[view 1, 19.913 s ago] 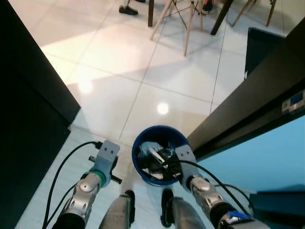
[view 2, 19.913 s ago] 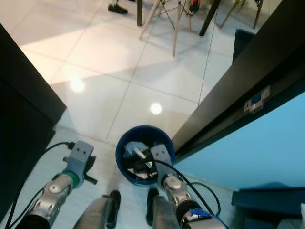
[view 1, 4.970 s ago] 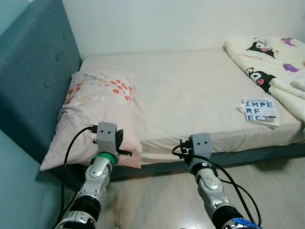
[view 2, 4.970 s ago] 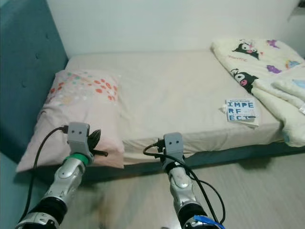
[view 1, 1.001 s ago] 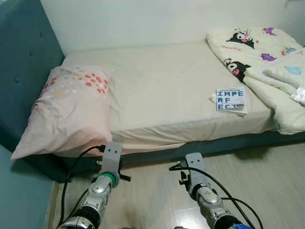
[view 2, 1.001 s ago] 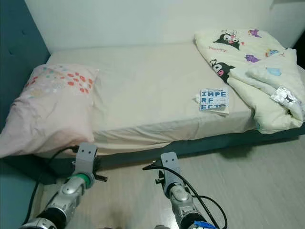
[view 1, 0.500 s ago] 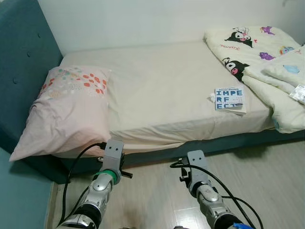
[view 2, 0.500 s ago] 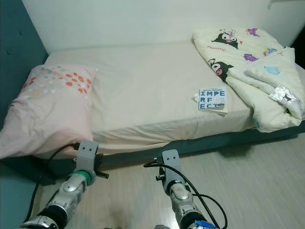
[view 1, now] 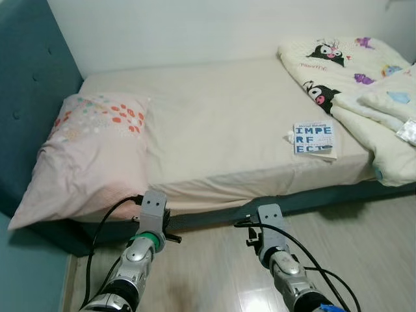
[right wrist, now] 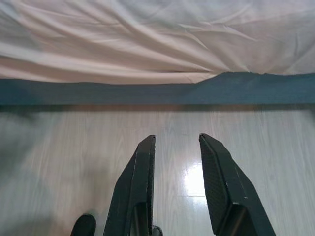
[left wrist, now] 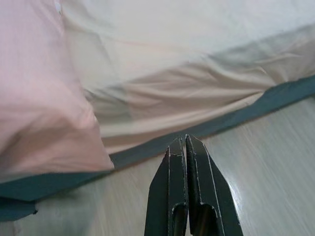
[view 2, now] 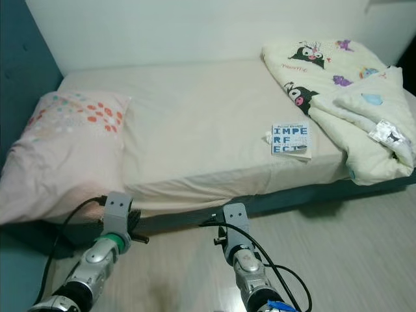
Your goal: Clean up the room
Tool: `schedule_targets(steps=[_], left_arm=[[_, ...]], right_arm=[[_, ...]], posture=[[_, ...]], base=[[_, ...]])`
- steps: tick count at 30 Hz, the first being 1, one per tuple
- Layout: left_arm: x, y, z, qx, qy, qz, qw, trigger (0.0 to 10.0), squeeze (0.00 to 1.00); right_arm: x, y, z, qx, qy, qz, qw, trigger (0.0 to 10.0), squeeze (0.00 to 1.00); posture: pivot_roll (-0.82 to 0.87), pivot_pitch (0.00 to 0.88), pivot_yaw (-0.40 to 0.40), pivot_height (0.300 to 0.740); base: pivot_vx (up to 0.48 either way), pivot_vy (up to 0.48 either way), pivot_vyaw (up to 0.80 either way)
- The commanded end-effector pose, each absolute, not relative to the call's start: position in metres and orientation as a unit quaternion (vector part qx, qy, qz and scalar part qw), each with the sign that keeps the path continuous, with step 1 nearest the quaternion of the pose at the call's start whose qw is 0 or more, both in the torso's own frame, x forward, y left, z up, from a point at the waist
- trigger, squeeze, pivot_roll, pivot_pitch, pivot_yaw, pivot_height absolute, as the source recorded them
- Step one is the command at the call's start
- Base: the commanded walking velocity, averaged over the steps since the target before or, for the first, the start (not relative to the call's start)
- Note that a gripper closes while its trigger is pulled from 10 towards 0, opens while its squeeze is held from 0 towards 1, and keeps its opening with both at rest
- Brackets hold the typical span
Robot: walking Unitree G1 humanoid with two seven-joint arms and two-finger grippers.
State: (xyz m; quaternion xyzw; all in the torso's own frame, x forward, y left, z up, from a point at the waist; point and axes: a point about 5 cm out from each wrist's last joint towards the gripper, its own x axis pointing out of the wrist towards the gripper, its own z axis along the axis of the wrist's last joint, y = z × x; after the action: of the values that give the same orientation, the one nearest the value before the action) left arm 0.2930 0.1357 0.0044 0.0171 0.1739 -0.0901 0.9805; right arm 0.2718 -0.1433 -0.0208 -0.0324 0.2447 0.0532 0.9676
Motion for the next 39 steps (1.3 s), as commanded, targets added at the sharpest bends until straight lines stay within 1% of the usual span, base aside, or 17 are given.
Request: schedule_targets(steps=[1,5,7,17,39], left_arm=[[0.291,0.1381,0.0025,0.015,0.176,-0.087,0.98,10.0,0.0],[0.2909,0.1382,0.0024,0.014,0.176,-0.087,0.98,10.0,0.0],[0.2908,0.1382,0.0024,0.014,0.176,-0.087,0.98,10.0,0.0],[0.2908,0.1381,0.0022,0.013,0.177,-0.086,0.98,10.0,0.0],[0.2909,0.1403,0.0015,0.01,0.18,-0.072,0.981,10.0,0.0]], right_arm=[[0.2733,-0.1412,-0.0192,-0.029,0.24,0.06,0.968,10.0,0.0],[0.2736,-0.1387,-0.0188,-0.042,0.239,0.072,0.967,10.0,0.0],[0.2733,-0.1386,-0.0189,-0.029,0.238,0.067,0.968,10.0,0.0],[0.2733,-0.1378,-0.019,-0.032,0.241,0.079,0.967,10.0,0.0],[0.2728,-0.135,-0.019,-0.029,0.239,0.09,0.966,10.0,0.0]], posture=[[0.05,0.016,0.063,0.74],[0.05,0.016,0.063,0.74],[0.05,0.016,0.063,0.74],[0.05,0.014,0.062,0.74],[0.05,0.013,0.058,0.74]], base=[[0.435,0.0,0.0],[0.431,0.0,0.8],[0.428,0.0,0.0],[0.414,0.0,0.0],[0.0,0.0,0.0]])
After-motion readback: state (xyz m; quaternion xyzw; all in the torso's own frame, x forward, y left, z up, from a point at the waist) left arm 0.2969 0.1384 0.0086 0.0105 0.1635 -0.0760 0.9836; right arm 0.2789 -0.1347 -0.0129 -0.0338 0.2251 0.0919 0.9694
